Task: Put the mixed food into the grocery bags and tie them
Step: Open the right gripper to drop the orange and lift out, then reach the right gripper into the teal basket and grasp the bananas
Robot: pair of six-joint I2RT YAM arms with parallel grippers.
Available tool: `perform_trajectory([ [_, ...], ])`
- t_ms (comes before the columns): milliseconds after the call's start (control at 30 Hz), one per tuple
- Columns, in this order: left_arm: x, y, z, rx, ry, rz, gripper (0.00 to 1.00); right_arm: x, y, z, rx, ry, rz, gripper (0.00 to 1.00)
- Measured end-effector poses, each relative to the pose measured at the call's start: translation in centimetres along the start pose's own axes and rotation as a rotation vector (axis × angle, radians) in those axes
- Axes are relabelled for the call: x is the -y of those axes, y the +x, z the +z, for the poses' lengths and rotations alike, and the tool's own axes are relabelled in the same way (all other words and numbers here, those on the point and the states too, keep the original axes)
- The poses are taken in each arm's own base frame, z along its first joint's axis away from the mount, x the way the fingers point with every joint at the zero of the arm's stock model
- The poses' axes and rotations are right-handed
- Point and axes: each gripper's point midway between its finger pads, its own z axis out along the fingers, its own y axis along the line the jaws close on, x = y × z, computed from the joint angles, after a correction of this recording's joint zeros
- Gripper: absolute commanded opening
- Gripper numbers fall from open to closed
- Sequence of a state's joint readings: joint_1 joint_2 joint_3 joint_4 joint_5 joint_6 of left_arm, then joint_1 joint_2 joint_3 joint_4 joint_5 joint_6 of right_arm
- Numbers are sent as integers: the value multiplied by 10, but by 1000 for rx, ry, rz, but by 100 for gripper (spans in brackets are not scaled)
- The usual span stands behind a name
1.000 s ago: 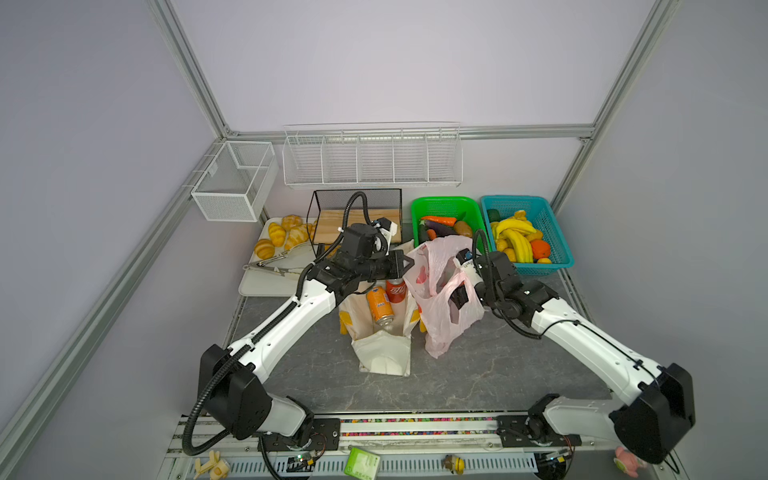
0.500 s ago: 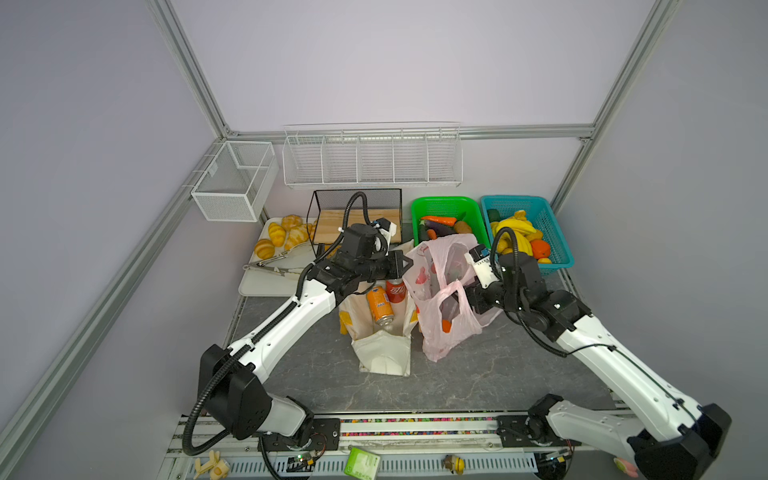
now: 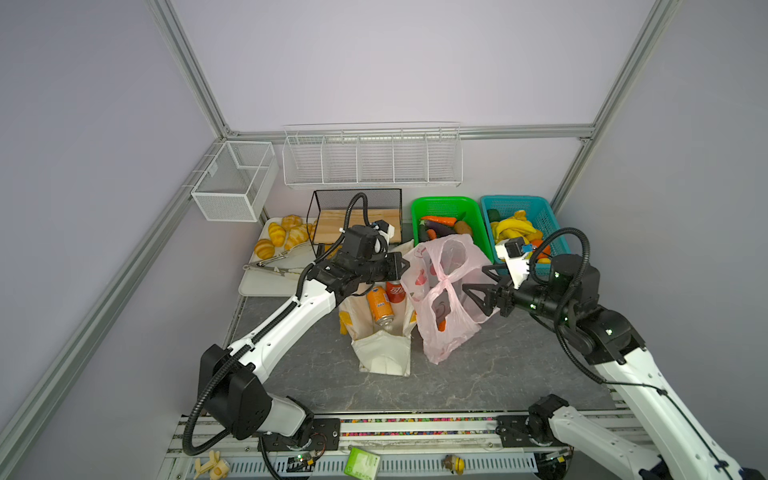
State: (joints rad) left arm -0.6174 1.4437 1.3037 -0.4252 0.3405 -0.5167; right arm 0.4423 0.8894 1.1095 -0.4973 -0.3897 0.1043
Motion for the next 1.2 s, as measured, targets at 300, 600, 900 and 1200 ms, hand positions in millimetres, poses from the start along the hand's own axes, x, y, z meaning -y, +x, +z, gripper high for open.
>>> perform_trajectory([
  [300, -5, -1, -1, 2, -13, -4, 0, 38, -16, -24, 75, 138, 105, 92],
  [600, -4, -1, -1, 2, -12, -4, 0, 226, 4, -44, 74, 645, 479, 95],
  [900, -2, -4, -4, 14, -4, 1, 0, 350, 58, -10, -217, 928, 480, 95],
  [1200, -1, -4, -4, 14, -2, 2, 0, 399, 81, 8, -435, 1014, 371, 90],
])
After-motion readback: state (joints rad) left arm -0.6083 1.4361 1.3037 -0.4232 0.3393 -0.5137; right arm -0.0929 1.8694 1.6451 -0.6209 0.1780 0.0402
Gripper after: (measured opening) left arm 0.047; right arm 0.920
